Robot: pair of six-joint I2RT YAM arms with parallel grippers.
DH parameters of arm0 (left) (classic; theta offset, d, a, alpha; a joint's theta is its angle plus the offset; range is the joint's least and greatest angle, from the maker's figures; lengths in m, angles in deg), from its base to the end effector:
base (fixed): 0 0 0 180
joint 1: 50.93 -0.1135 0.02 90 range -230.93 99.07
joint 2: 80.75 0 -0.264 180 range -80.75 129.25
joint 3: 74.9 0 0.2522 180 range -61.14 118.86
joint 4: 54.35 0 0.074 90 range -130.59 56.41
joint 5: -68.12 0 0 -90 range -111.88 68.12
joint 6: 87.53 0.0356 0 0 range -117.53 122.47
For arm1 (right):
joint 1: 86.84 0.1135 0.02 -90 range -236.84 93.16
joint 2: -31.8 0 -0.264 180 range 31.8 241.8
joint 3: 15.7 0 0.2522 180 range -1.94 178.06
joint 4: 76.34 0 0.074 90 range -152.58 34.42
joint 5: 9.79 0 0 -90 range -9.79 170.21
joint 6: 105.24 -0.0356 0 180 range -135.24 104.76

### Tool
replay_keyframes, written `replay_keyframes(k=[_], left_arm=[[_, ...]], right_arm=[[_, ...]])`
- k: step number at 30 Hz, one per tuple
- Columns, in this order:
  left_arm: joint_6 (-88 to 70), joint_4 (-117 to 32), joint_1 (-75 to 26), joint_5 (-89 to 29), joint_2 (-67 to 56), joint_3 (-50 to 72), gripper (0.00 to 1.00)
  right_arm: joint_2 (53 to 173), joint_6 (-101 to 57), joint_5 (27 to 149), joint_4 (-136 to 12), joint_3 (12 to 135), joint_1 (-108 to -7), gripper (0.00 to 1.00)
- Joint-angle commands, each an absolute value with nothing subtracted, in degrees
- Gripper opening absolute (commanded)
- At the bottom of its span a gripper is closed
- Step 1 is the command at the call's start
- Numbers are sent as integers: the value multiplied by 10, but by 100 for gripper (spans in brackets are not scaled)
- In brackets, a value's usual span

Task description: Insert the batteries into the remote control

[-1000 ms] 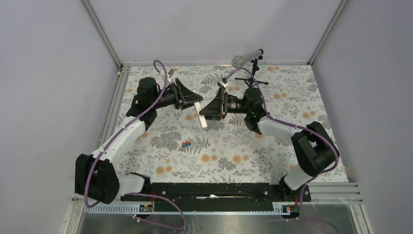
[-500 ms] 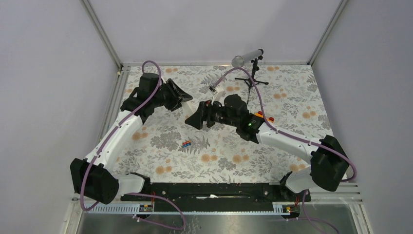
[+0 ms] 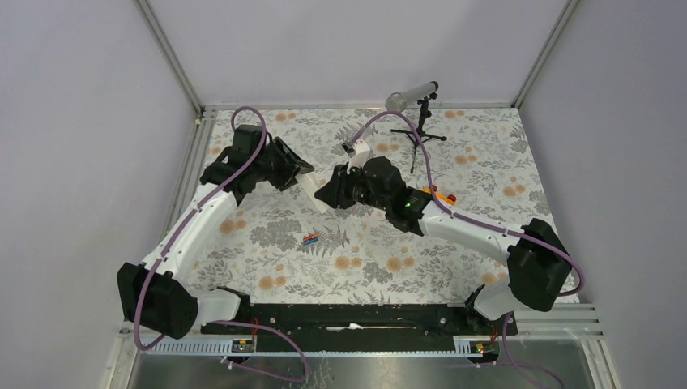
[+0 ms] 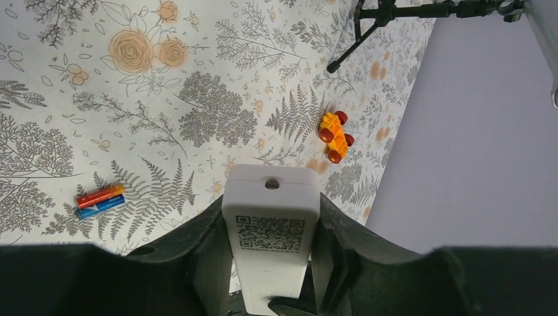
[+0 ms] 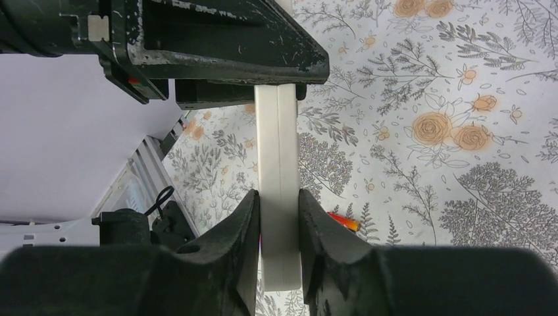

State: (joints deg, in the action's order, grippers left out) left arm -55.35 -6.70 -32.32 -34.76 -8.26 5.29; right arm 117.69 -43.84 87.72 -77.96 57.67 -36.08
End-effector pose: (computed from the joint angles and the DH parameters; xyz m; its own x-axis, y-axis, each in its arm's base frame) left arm 0.2570 -0.0949 0.3293 -0.7245 -0.6267 -0.2871 -0.2631 0.6364 -0.7251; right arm 0.2207 0.2776 0.3015 -0.5115 0.1240 -0.8503 -0.6882 0.5335 0.4918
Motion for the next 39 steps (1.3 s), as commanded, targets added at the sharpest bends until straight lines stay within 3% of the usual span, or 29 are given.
replay_keyframes(k=[1, 3, 7, 11, 16, 17, 20, 25, 31, 36, 39], left_arm=[[-561, -112, -328, -392, -101, 61, 37], [-560, -155, -335, -428, -112, 45, 62], [-544, -241, -347, -483, -152, 13, 98], [-536, -317, -387, -559, -187, -25, 99], [-625, -517, -443, -714, -203, -86, 98], [-625, -524, -443, -726, -199, -82, 97], [-618, -537, -443, -753, -187, -69, 79], [-596, -501, -445, -753, -178, -52, 76], [-661, -579, -445, -769, -169, -57, 57], [-674, -592, -445, -769, -170, -63, 30], [-671, -595, -444, -758, -174, -72, 5]], right_arm=[[1179, -454, 905, -826, 586, -358, 17], [1173, -467, 916, -842, 584, -360, 15], [1156, -516, 936, -875, 577, -379, 13], [1138, -631, 996, -954, 548, -432, 14], [1142, -749, 1091, -1043, 536, -476, 16], [1147, -765, 1106, -1054, 540, -476, 16], [1164, -817, 1146, -1104, 545, -477, 17], [1200, -874, 1186, -1172, 561, -479, 18], [1220, -875, 1217, -1154, 578, -479, 17], [1220, -866, 1211, -1136, 578, -479, 18], [1220, -859, 1202, -1127, 578, -479, 21]])
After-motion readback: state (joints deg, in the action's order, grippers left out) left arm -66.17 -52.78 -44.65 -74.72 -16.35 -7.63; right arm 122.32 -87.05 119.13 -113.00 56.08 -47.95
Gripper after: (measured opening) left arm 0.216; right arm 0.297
